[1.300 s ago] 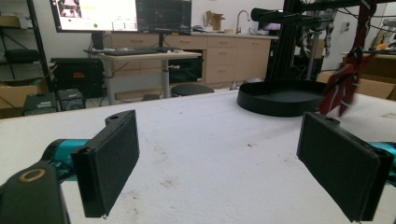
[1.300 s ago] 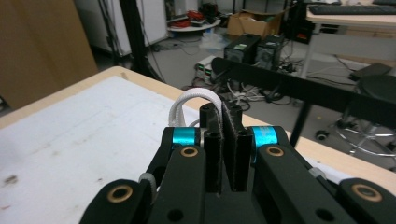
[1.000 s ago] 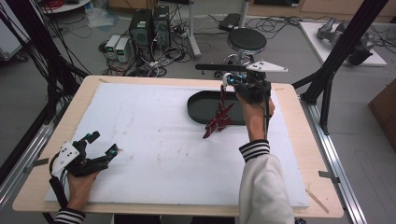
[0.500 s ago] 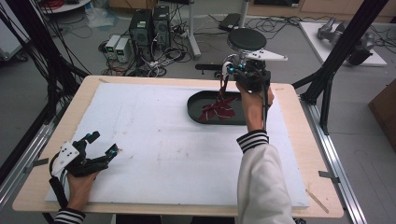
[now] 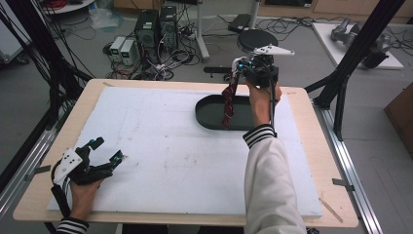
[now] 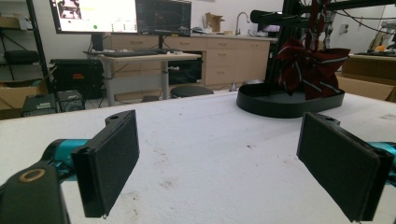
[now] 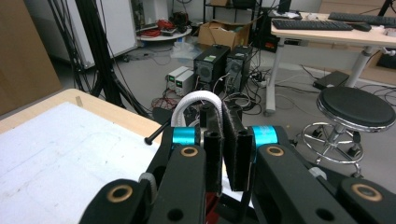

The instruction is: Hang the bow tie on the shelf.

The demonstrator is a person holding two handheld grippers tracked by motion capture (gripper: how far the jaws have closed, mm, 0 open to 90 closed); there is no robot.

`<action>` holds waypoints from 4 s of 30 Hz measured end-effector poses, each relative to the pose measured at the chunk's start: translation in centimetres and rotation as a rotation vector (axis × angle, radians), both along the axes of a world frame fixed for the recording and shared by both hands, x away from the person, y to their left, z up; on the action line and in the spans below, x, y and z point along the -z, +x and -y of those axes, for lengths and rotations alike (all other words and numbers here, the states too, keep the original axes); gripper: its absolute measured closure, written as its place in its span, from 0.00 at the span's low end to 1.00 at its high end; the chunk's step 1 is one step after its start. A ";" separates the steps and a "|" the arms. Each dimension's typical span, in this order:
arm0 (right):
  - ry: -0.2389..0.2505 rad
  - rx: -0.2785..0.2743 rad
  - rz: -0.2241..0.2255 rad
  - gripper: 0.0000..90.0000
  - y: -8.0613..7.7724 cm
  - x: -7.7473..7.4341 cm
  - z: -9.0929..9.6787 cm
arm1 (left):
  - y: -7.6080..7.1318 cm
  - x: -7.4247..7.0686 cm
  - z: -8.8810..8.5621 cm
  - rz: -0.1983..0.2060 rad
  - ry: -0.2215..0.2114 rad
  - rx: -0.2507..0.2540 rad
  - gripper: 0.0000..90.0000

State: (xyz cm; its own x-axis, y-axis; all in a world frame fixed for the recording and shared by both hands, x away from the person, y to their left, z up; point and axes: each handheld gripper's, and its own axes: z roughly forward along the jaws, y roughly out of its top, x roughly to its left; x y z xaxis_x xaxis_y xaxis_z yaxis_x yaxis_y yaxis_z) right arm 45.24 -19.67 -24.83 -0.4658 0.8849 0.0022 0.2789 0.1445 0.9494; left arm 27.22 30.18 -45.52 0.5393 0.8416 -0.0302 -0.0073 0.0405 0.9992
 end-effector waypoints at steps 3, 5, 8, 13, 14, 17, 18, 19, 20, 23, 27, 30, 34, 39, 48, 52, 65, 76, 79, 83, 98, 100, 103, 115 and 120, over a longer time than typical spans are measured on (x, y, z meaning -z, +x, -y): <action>0.009 0.002 -0.007 0.97 0.7 0.4 -0.1 | 0.0 0.0 0.0 0.001 -0.001 0.001 0.15; -0.003 0.003 -0.008 0.97 1.1 0.6 -0.4 | 0.0 0.0 0.0 0.001 -0.003 0.001 0.15; -0.006 0.016 -0.014 0.97 1.8 0.9 -0.4 | 0.0 0.0 0.0 0.002 -0.003 0.001 0.15; -0.008 0.036 -0.004 0.97 2.9 0.4 -0.5 | 0.0 0.0 0.0 0.000 -0.004 0.001 0.15; -0.013 0.036 -0.005 0.97 3.1 0.3 -0.5 | 0.0 0.0 0.0 0.001 -0.003 0.001 0.15; -0.025 0.052 -0.003 0.97 3.4 0.4 -0.4 | 0.0 0.0 0.0 0.001 -0.002 0.002 0.15; -0.027 0.054 -0.008 0.97 3.5 0.5 -0.4 | 0.0 0.0 0.0 0.002 -0.003 0.001 0.15; -0.041 0.059 -0.008 0.97 3.6 0.5 -0.3 | 0.0 0.0 0.0 0.002 -0.003 0.002 0.15; -0.048 0.070 -0.013 0.97 3.8 0.6 -0.3 | 0.0 0.0 0.0 0.003 -0.003 0.002 0.15; -0.070 0.087 -0.018 0.97 4.1 0.8 0.0 | 0.0 0.0 0.0 0.005 -0.003 0.000 0.15; -0.082 0.098 -0.037 0.97 4.6 1.1 0.1 | 0.0 0.0 0.0 0.006 -0.002 0.000 0.15; -0.101 0.102 -0.036 0.97 4.9 1.3 -0.3 | 0.0 0.0 0.0 0.006 -0.001 0.001 0.15; -0.101 0.106 -0.057 0.97 5.2 1.7 -0.4 | 0.0 0.0 0.0 0.005 -0.002 0.001 0.15; -0.120 0.098 -0.078 0.96 5.5 2.1 -0.5 | 0.0 0.0 0.0 0.005 0.001 0.002 0.15; -0.191 0.091 -0.088 0.90 5.6 2.3 -0.7 | 0.0 0.0 0.0 0.008 -0.001 0.002 0.15; -0.233 0.090 -0.090 0.81 5.6 2.3 -0.8 | 0.0 0.0 0.0 0.009 0.001 0.003 0.15; -0.354 0.168 -0.055 0.46 4.9 2.0 -0.5 | -0.1 0.0 0.1 0.011 0.000 0.002 0.15; -0.402 0.173 -0.070 0.11 4.5 2.7 0.2 | -0.1 0.0 0.1 0.011 0.005 0.002 0.15; -0.382 0.186 -0.087 0.11 4.4 2.9 0.5 | -0.1 0.0 0.1 0.012 0.006 0.003 0.15; -0.364 0.201 -0.091 0.11 4.3 2.9 0.8 | -0.1 0.0 0.1 0.011 0.004 0.001 0.15; -0.146 0.092 -0.024 0.11 0.1 0.4 3.1 | 0.0 0.0 0.1 -0.001 0.007 -0.009 0.15; -0.129 0.094 0.010 0.11 -1.1 0.2 3.5 | 0.0 0.0 0.1 0.000 0.007 -0.009 0.15; -0.090 0.070 0.048 0.11 -3.6 0.0 4.4 | 0.0 0.0 0.1 0.001 0.007 -0.008 0.15; 0.060 0.002 0.164 0.11 -14.1 4.0 8.4 | -0.1 0.0 0.1 0.008 0.006 -0.009 0.15; 0.085 -0.006 0.177 0.11 -16.7 8.5 9.5 | -0.1 0.0 0.1 0.010 0.007 -0.010 0.15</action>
State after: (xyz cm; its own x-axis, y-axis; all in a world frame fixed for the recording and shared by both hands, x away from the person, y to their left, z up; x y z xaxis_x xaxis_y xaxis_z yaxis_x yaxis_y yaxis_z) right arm 28.54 -29.17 -33.32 -0.4710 0.8821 -0.0055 0.1058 0.0626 0.9924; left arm 27.13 30.06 -45.53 0.5312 0.8470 -0.0194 -0.0175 0.0338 0.9993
